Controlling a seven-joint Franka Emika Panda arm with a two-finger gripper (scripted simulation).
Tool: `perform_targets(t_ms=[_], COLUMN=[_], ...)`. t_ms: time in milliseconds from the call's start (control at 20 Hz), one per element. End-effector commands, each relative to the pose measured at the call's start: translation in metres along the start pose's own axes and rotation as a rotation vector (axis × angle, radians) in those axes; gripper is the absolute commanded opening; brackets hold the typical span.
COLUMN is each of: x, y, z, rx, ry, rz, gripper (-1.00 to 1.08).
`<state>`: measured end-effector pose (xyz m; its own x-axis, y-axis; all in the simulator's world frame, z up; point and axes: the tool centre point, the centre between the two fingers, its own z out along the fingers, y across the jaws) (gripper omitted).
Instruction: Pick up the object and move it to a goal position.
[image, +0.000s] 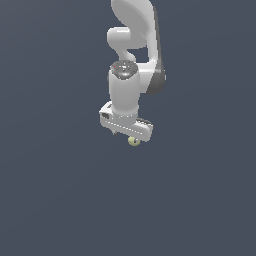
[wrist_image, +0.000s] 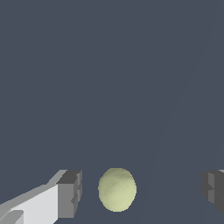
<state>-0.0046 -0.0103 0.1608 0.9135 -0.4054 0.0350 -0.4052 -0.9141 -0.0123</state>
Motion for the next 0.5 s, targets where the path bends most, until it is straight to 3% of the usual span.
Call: perform_targets(t_ms=[0, 450], x=[-0.005, -0.022], y=[-0.002, -0.007], z=[0.005, 0.021], rx=[0.000, -0.001], ry=[-0.003, -0.013], rz=[0.065, 0.294], gripper=[1.00, 1.00])
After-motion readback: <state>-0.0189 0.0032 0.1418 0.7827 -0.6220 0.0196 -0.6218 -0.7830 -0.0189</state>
